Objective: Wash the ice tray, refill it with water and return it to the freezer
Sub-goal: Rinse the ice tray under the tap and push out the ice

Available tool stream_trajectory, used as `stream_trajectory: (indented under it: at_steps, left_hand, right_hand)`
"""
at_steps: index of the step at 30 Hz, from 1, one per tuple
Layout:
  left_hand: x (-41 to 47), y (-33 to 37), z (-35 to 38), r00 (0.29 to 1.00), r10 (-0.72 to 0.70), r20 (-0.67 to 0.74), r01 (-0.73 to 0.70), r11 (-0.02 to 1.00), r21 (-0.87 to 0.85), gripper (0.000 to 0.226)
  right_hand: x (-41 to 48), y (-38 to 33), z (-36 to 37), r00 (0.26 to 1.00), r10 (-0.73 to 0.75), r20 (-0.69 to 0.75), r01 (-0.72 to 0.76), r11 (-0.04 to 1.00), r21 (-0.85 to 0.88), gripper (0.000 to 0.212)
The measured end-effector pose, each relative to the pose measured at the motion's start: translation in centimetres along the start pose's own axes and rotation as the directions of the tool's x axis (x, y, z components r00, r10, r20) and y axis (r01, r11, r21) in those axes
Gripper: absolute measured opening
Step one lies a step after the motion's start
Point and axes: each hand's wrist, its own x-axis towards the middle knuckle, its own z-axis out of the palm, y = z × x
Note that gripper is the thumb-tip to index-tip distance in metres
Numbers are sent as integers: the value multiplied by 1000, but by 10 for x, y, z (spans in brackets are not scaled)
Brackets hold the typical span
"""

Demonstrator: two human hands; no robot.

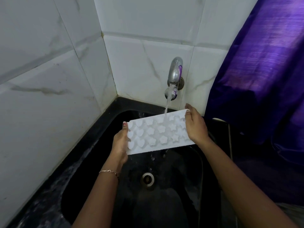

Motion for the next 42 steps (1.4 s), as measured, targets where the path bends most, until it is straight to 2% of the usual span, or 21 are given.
stream_trajectory:
  at_steps: [2,5,7,9,13,18,22,24,30,33,35,38,42]
  left_hand:
    - [-3,-3,3,998,5,-58,-7,1000,-25,39]
    - [-4,-12,3,995,2,-100,-3,1000,-10,42]
    - [-4,-17,4,994,-32,-100,29,999,-34,45]
    - [-2,-21,6,992,-73,-101,68,996,-53,46]
    - [1,-24,12,989,-93,-112,91,996,-19,41]
    - [4,-20,17,993,-103,-55,102,995,-16,39]
    - [2,-13,11,997,-4,-82,6,1000,20,35]
    - [1,-10,10,996,27,-87,-23,999,37,34]
    - [14,-9,-14,994,-18,-112,26,997,67,37]
    - [17,-11,-24,994,-89,-57,93,994,66,33]
    - [19,-17,-28,989,-148,-16,148,987,62,32]
    - [18,-25,-39,962,-271,25,271,962,20,36]
    - [14,-33,-56,915,-398,70,397,917,28,29]
  right_hand:
    - [2,-2,0,990,-124,65,133,976,-172,51]
    - [-3,-4,5,954,-256,158,297,878,-374,62]
    - [-13,-7,17,947,-231,223,317,786,-531,73]
    - [-26,-12,32,956,-184,228,288,727,-623,87]
    - [-45,-27,60,907,-221,358,402,708,-580,86]
    - [-59,-41,84,748,-451,488,662,560,-497,67]
    - [-52,-32,74,672,-529,518,740,502,-447,65]
    - [-48,-25,63,658,-529,536,753,486,-444,67]
    - [-37,9,19,778,-432,456,627,587,-512,70]
    - [-41,29,8,828,-387,406,556,660,-505,74]
    - [-48,36,7,863,-348,366,492,741,-457,77]
    - [-58,42,1,909,-302,288,384,875,-293,77]
    - [-68,53,-6,878,-348,328,415,896,-161,83]
